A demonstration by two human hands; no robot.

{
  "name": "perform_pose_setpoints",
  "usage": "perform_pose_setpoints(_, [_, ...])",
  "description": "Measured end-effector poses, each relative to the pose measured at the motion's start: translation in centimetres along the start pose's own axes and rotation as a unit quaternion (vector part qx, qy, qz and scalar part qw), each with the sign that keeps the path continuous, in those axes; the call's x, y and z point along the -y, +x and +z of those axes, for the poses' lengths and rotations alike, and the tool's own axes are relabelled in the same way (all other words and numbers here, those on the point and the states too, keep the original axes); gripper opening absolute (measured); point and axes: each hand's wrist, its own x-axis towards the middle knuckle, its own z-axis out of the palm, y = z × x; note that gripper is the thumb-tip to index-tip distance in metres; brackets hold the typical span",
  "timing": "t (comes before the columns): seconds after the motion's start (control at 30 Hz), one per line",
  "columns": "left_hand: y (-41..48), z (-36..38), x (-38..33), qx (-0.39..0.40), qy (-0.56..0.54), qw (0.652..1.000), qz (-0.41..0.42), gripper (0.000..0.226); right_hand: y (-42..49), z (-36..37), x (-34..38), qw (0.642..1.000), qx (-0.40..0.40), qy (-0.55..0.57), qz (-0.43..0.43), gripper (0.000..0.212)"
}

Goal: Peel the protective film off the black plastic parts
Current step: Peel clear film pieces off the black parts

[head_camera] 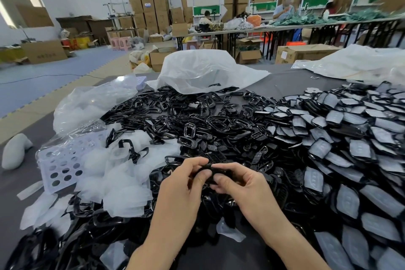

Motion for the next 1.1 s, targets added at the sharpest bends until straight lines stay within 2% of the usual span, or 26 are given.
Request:
perform_pose_setpoints(0.1, [0.8,-1.2,0.6,-0.044,0.061,0.997,0.022,0.024,0.2,-0.3,-0.4,0.999,-0.041,-0.031,-0.010,0.027])
perform_pose_setpoints(0.17, [2.4,-3.0,1.7,-0.063,0.147,0.987,-0.005,0.025,0.4,-0.7,-0.6,0.997,-0.065,-0.040,-0.015,0.029])
perform_pose_setpoints(0.2, [3.2,-4.0,2.4,-0.046,0.240,0.969,-0.028,0.028,0.5,-0.9,-0.8,0.996,-0.077,-0.042,-0.017,0.028])
perform_pose_setpoints(0.27, [4.4,-5.6,3.6,0.033,0.418,0.903,-0.092,0.038,0.7,-1.2,-0.9,0.995,-0.091,-0.038,-0.016,0.027])
perform_pose_setpoints(0.3, [4.7,-6.1,4.0,0.070,0.451,0.882,-0.118,0.039,0.8,-1.3,-1.0,0.995,-0.092,-0.036,-0.015,0.027])
perform_pose_setpoints(0.33, [4.8,-6.5,4.2,0.091,0.453,0.877,-0.130,0.037,0.8,-1.3,-1.0,0.995,-0.094,-0.034,-0.015,0.027])
perform_pose_setpoints(0.5, [4.6,-7.8,4.2,0.044,0.391,0.914,-0.096,0.015,0.9,-1.3,-1.1,0.994,-0.099,-0.033,-0.015,0.027])
perform_pose_setpoints(0.63, [4.0,-8.3,3.7,0.009,0.367,0.927,-0.081,0.021,0.8,-1.2,-1.0,0.994,-0.101,-0.029,-0.013,0.027])
perform_pose_setpoints(0.77, [3.6,-7.8,2.6,-0.034,0.357,0.934,-0.010,0.022,0.7,-1.2,-0.6,0.994,-0.106,-0.002,-0.013,0.027])
perform_pose_setpoints(0.8, [3.5,-7.5,2.2,-0.043,0.342,0.939,0.008,0.021,0.8,-1.2,-0.5,0.994,-0.105,0.015,-0.011,0.026])
perform_pose_setpoints(0.87, [3.4,-6.5,1.4,-0.054,0.219,0.974,-0.010,0.019,0.8,-1.2,-0.1,0.994,-0.092,0.064,-0.002,0.019])
perform_pose_setpoints(0.97, [2.8,-4.2,-0.3,-0.002,0.027,0.997,-0.071,0.016,0.9,-1.3,0.2,0.986,-0.057,0.155,0.005,0.026])
perform_pose_setpoints(1.1, [1.4,-1.2,-1.4,0.129,-0.033,0.989,-0.064,0.015,0.9,-1.3,0.5,0.977,-0.029,0.211,0.009,0.027])
